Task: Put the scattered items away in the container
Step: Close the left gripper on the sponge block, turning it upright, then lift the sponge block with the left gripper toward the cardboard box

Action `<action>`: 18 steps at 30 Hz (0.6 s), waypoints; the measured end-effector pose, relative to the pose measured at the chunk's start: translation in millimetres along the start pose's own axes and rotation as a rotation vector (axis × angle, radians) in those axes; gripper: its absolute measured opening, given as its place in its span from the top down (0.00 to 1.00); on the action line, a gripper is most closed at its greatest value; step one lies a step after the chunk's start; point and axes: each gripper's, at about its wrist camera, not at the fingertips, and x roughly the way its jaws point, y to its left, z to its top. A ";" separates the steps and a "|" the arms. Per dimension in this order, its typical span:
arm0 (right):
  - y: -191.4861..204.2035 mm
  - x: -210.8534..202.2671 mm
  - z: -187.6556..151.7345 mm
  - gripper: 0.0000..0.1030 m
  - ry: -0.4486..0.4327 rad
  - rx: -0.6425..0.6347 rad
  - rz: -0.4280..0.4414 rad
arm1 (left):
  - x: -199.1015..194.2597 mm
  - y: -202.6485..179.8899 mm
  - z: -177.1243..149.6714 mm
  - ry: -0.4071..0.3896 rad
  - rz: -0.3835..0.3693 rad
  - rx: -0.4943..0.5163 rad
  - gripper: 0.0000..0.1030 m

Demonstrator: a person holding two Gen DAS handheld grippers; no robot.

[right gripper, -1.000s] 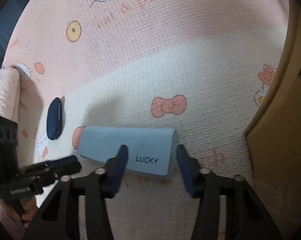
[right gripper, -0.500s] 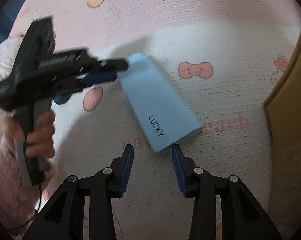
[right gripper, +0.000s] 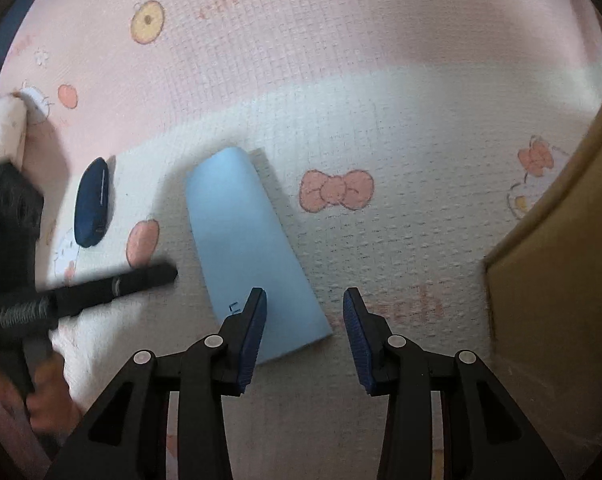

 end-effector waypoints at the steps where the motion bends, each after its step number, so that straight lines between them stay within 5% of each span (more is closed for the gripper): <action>1: 0.8 -0.3 0.6 0.72 0.006 0.008 0.022 | 2.4 -0.7 -2.2 0.006 -0.011 -0.004 0.57; 7: 11.5 -4.9 -16.7 0.72 0.073 -0.016 0.132 | 18.9 -8.5 4.4 0.034 0.012 0.015 0.62; 10: 21.0 -7.6 -25.0 0.72 0.069 -0.064 0.097 | 22.3 -8.2 8.9 0.060 0.010 0.018 0.62; 14: 18.0 -2.6 -16.7 0.51 0.095 -0.023 0.118 | 22.4 -3.5 11.4 0.061 -0.009 -0.009 0.62; 18: 28.1 0.1 -12.0 0.47 0.106 -0.117 0.111 | 22.0 2.0 15.9 0.048 -0.017 -0.039 0.62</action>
